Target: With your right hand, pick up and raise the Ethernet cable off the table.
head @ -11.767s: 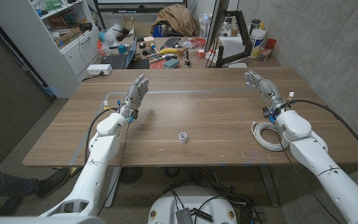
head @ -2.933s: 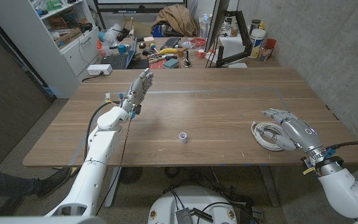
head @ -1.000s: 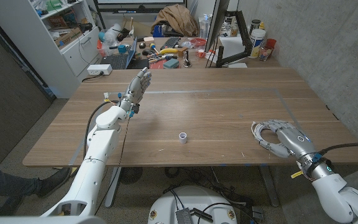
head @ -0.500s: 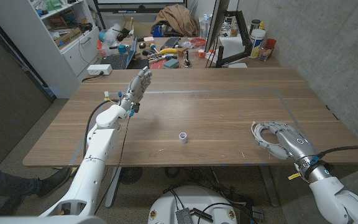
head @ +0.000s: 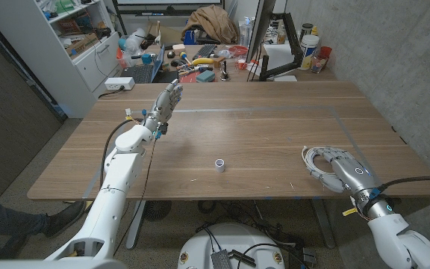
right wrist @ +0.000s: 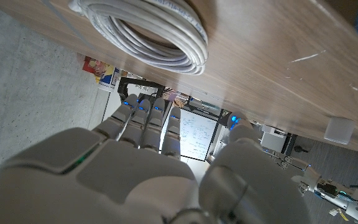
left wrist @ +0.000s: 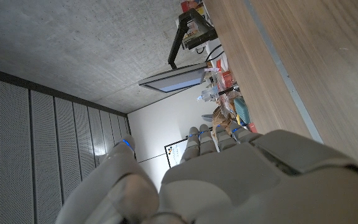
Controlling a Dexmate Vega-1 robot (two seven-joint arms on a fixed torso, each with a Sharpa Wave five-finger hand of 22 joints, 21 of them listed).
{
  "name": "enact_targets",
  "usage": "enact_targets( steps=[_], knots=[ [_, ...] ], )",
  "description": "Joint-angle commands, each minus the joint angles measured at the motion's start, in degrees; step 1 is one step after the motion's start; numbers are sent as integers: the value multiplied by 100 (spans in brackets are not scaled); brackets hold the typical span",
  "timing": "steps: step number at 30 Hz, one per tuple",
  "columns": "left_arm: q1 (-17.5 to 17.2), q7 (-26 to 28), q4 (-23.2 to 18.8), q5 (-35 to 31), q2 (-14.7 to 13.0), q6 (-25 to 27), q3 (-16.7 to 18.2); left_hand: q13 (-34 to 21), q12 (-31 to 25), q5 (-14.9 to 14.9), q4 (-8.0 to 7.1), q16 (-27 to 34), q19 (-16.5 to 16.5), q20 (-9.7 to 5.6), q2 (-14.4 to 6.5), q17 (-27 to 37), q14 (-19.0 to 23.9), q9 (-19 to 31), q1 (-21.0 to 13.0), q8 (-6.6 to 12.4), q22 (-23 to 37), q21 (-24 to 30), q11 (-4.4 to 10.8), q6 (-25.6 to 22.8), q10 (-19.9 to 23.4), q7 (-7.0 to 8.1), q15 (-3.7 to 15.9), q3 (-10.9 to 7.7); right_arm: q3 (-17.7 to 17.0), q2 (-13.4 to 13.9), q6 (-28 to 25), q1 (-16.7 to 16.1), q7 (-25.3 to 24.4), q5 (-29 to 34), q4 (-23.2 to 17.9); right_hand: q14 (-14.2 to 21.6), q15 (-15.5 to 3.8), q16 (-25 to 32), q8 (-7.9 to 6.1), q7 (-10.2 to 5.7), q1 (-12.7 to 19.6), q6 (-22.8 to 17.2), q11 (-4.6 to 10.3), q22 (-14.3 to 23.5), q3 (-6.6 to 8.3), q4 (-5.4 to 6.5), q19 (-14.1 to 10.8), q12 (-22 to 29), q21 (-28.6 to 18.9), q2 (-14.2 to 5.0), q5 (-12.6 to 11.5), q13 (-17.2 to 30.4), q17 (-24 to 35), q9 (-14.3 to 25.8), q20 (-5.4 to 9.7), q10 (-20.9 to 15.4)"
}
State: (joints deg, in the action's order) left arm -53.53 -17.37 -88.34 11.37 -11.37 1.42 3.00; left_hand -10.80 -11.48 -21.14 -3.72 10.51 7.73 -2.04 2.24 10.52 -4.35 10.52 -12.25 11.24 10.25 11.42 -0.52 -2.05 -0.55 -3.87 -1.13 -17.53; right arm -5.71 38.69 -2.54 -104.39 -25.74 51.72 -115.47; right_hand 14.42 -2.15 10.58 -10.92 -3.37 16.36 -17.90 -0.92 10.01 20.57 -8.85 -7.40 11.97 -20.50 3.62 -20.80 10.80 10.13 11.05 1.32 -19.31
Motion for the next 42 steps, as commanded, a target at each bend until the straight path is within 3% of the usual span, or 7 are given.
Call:
enact_targets(
  steps=[1, 35, 38, 42],
  knots=[
    [1, 4, 36, 4, 1, -18, 13, -9, -15, 37, 5, 34, 77, -71, -25, 14, -30, 15, -62, 10, 22, -8, 39, -3, 7, 8, 53, 17, 164, 93, -286, 44, 27, -65, 35, -28, -31, -4, -19, 29, 96, 22, 5, 18, 44, -4, 11, -13, 25, 9, -18, 8, 17, 22, 9, 16],
    [34, -18, 22, 8, -32, -12, 31, -9, -15, 48, -4, 31, 187, -72, -41, 13, -44, 15, -67, 8, 23, -24, 65, -2, 3, 25, 41, 62, 600, 154, -737, 312, -203, -420, 375, -10, -34, 14, -39, 24, 329, 45, 23, 22, 94, -38, -23, 4, 122, 27, 7, 8, 14, 21, 0, 32],
    [20, -10, 10, 9, -28, -27, 40, -9, -14, 50, -6, 32, 169, -184, -45, 13, -42, 15, -69, 7, 23, -12, 47, 1, 1, 17, 38, 71, 655, 191, -743, 343, -215, -430, 398, -20, -37, 11, -43, 29, 338, 39, 3, 23, 93, -35, -28, 4, 130, 34, 8, 8, 15, 21, 3, 35],
    [2, -10, -5, 20, -29, -14, 52, -9, -13, 52, -7, 32, 169, -223, -49, 12, -42, 15, -71, 9, 23, -9, 33, -5, -3, 1, 37, 77, 704, 216, -778, 371, -212, -471, 410, 4, -49, 21, -50, 46, 354, 28, -5, 24, 93, -27, -44, 8, 142, 41, 10, 8, 17, 21, -1, 33]
  ],
)
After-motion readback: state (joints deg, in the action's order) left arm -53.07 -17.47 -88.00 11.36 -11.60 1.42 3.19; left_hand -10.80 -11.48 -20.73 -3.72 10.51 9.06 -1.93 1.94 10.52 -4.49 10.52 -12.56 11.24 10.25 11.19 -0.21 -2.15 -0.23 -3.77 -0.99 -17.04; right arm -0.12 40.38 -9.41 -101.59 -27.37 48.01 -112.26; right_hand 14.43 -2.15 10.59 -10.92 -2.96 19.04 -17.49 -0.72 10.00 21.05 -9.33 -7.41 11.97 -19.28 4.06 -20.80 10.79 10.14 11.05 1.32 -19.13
